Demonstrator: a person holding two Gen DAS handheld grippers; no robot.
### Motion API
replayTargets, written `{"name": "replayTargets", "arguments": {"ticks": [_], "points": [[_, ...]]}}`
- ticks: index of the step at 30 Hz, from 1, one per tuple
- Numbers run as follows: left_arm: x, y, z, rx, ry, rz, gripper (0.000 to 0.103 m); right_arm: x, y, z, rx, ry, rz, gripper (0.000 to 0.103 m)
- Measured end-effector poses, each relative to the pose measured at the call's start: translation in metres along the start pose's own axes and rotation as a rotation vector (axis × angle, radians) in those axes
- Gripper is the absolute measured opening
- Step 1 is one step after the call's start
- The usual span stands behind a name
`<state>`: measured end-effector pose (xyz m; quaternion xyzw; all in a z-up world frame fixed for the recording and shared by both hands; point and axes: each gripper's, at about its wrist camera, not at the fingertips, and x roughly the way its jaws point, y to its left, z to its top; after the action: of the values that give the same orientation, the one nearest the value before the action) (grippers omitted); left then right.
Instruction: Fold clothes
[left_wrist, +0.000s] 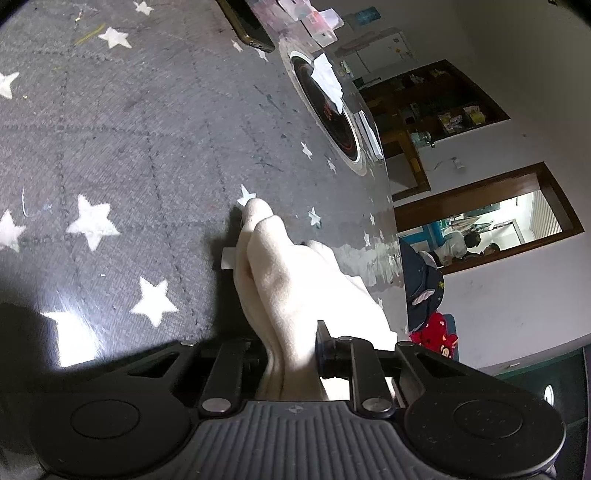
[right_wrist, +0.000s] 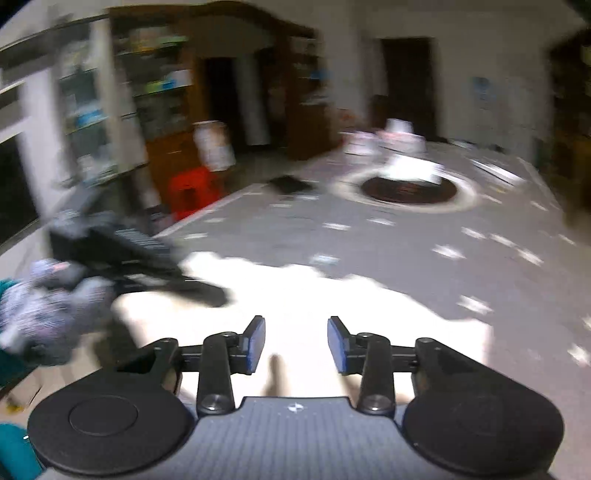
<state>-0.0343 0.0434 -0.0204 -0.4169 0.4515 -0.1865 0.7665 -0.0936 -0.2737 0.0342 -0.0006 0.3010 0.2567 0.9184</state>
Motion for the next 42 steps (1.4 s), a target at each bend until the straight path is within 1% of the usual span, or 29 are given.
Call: {"name": "replayTargets", "arguments": {"ticks": [2, 5, 9, 13, 15, 17, 18, 19, 20, 21, 24, 26, 29, 33, 35, 39, 42], "points": [[0.000, -0.002, -0.001, 0.011, 0.000, 0.007, 0.020, -0.003, -0.022, -0.003, 0.053, -0.002, -0.068, 0.045], [0.000, -0.004, -0.001, 0.022, 0.000, 0.019, 0.020, -0.007, -0.050, -0.009, 0.119, -0.007, -0.153, 0.048], [0.000, -0.005, -0.001, 0.026, -0.003, 0.025, 0.021, -0.004, -0.077, -0.017, 0.216, -0.001, -0.173, 0.049], [0.003, -0.007, 0.000, 0.030, -0.004, 0.032, 0.021, 0.008, -0.090, -0.025, 0.279, 0.007, -0.162, 0.049], [0.003, -0.008, 0.001, 0.032, -0.004, 0.035, 0.021, 0.008, -0.091, -0.027, 0.291, -0.004, -0.148, 0.048], [0.005, -0.009, 0.002, 0.034, -0.006, 0.038, 0.021, 0.009, -0.090, -0.027, 0.291, -0.010, -0.134, 0.043], [0.006, -0.010, 0.002, 0.036, -0.007, 0.040, 0.021, 0.010, -0.089, -0.027, 0.293, -0.010, -0.122, 0.037], [0.007, -0.010, 0.003, 0.038, -0.007, 0.043, 0.021, 0.012, -0.089, -0.026, 0.295, -0.009, -0.113, 0.024], [0.008, -0.011, 0.003, 0.040, -0.008, 0.045, 0.021, 0.012, -0.088, -0.025, 0.302, -0.012, -0.097, 0.021], [0.009, -0.011, 0.003, 0.040, -0.008, 0.046, 0.021, 0.013, -0.088, -0.024, 0.308, -0.014, -0.081, 0.021], [0.010, -0.012, 0.005, 0.040, -0.006, 0.048, 0.021, 0.009, -0.088, -0.023, 0.309, -0.026, -0.076, 0.021], [0.010, -0.013, 0.005, 0.049, -0.006, 0.054, 0.021, 0.007, -0.092, -0.024, 0.322, -0.024, -0.095, 0.023], [0.011, -0.016, 0.005, 0.072, -0.011, 0.066, 0.021, 0.009, -0.096, -0.028, 0.335, -0.011, -0.101, 0.025], [0.012, -0.023, 0.005, 0.120, -0.018, 0.096, 0.021, 0.014, -0.087, -0.026, 0.314, -0.010, -0.074, 0.024], [0.012, -0.029, 0.004, 0.159, -0.020, 0.123, 0.021, 0.016, -0.078, -0.023, 0.276, -0.019, -0.078, 0.015], [0.011, -0.042, 0.006, 0.222, -0.027, 0.142, 0.020, 0.006, -0.072, -0.014, 0.252, -0.068, -0.088, 0.011], [0.011, -0.057, 0.010, 0.270, -0.033, 0.128, 0.019, -0.005, -0.073, -0.007, 0.235, -0.099, -0.105, 0.011]]}}
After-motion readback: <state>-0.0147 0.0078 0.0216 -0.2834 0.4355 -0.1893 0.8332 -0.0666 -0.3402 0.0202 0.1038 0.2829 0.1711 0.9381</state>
